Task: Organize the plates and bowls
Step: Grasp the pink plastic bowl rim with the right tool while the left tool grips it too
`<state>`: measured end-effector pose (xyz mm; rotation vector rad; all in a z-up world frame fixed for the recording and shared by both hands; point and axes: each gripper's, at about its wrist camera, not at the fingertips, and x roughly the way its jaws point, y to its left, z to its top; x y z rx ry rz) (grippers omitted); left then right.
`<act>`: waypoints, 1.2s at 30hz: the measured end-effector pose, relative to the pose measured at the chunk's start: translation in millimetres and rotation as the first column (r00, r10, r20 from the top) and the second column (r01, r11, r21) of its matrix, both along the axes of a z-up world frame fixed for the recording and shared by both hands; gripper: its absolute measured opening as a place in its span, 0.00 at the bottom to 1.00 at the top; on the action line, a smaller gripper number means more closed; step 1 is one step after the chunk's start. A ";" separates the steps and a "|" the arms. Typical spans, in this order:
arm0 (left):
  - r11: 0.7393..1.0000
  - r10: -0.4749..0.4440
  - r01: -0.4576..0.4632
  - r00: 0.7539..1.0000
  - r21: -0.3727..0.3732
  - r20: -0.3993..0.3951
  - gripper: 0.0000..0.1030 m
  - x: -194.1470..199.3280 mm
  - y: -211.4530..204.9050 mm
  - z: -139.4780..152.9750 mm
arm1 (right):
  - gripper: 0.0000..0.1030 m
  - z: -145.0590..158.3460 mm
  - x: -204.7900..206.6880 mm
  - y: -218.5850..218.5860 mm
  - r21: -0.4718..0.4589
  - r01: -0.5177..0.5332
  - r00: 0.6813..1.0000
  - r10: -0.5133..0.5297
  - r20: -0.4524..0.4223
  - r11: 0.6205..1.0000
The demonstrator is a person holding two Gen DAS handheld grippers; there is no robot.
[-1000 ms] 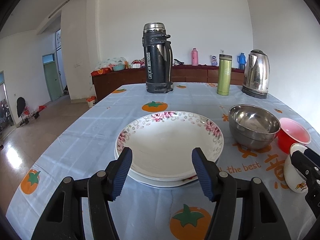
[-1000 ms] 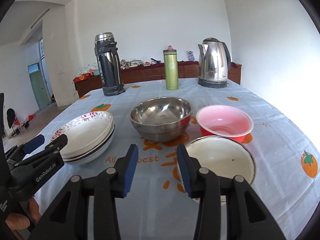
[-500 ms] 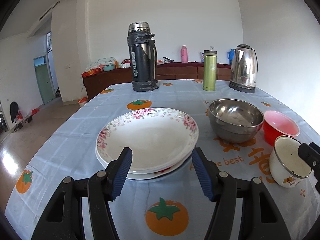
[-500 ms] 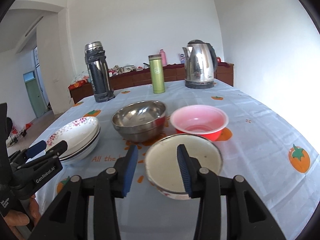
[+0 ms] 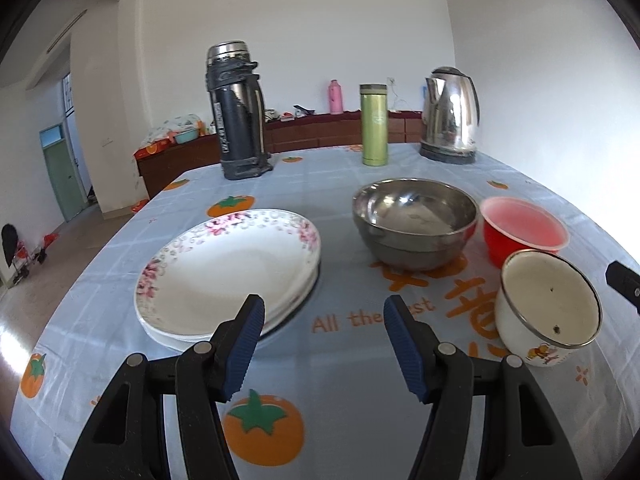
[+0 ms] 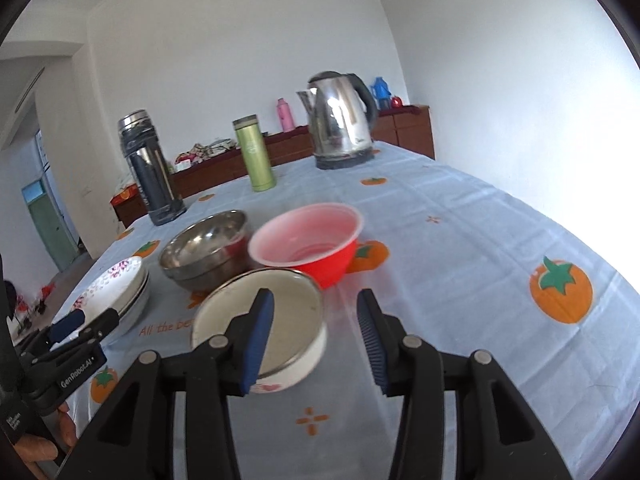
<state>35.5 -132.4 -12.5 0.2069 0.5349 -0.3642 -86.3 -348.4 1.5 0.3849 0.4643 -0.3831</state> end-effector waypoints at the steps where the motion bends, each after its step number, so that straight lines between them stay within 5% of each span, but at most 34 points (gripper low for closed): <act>1: 1.000 -0.007 0.007 1.000 -0.004 -0.004 0.62 0.0 -1.3 -0.1 | 0.44 0.6 -0.4 -2.3 -0.006 0.003 1.000 -0.003 -0.003 1.000; 12: 0.988 -0.109 0.098 0.990 -0.117 -0.094 0.62 15.0 -41.1 16.4 | 0.44 5.4 25.6 -50.7 0.071 0.003 0.999 0.001 -0.047 0.997; 17: 0.988 -0.125 0.117 0.989 -0.104 -0.074 0.62 21.8 -70.7 29.2 | 0.44 1.8 55.9 -71.9 0.126 -0.014 0.997 0.024 -0.078 0.992; 21: 0.983 -0.161 0.149 0.981 -0.112 -0.106 0.46 30.8 -92.9 34.4 | 0.42 -5.8 74.7 -81.6 0.154 -0.017 0.994 0.033 -0.106 0.988; 24: 0.979 -0.176 0.157 0.972 -0.128 -0.155 0.46 40.1 -108.4 33.8 | 0.42 -9.6 85.4 -86.5 0.164 -0.022 0.991 0.043 -0.124 0.986; 36: 0.961 -0.261 0.202 0.891 -0.189 -0.373 0.39 64.5 -146.6 29.0 | 0.42 -17.6 98.5 -99.5 0.213 -0.038 0.989 0.067 -0.131 0.976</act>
